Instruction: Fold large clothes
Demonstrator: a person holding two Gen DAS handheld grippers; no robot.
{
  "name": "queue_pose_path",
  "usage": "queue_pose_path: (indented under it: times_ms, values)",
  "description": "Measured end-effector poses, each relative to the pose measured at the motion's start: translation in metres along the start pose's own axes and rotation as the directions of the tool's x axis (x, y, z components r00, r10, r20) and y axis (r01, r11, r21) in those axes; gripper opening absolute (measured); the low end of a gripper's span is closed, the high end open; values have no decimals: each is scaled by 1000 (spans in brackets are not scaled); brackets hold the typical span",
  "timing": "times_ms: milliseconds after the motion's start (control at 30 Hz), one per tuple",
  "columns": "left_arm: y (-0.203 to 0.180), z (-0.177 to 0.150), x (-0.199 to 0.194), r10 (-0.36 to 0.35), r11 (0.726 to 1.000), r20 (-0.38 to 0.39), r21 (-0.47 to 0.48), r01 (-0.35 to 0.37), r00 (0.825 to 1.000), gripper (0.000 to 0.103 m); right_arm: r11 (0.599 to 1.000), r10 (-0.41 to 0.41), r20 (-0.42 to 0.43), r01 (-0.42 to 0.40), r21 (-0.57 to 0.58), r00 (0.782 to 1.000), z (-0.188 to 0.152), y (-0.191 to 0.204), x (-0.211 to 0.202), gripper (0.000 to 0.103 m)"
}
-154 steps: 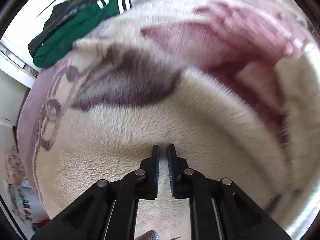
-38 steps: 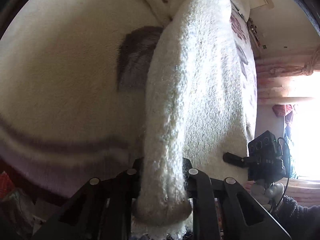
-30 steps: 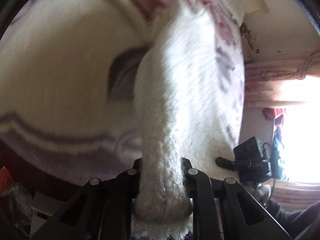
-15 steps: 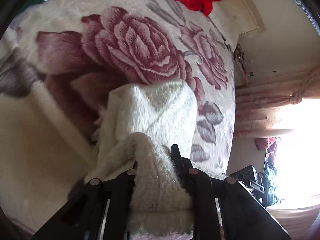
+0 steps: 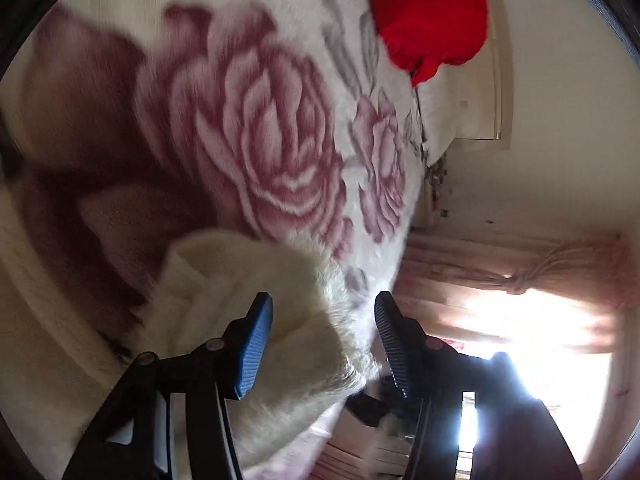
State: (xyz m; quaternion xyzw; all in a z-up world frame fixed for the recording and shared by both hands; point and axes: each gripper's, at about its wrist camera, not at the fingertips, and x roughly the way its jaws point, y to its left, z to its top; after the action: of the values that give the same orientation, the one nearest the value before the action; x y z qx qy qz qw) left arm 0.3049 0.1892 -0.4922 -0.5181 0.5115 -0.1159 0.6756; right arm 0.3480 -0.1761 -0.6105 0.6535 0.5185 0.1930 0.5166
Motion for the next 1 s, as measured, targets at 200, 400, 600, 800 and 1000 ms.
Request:
queue_pose_path:
  times_ms: [200,400,600,800,1000]
  values:
    - [-46,-54,-7,240,885,31,403,-232,970,50,870,-383,57,381,-313,922,-5,10,-28,83]
    - [-49,-76,83,491,669,24,630,-394,871,50,749,-539,8,484,-453,842,3,-23,7,83]
    - [-74,-69,70,448,589,167,684,-430,878,9,679,-543,90,499,-538,835,0,-20,24,21]
    - [-106,-58,41,346,645,182,666,-374,920,8,675,-437,193,462,-575,878,-38,29,-9,18]
    - [-113,6,85,356,686,175,619,-384,918,9,686,-361,270,450,-572,893,-21,71,-4,18]
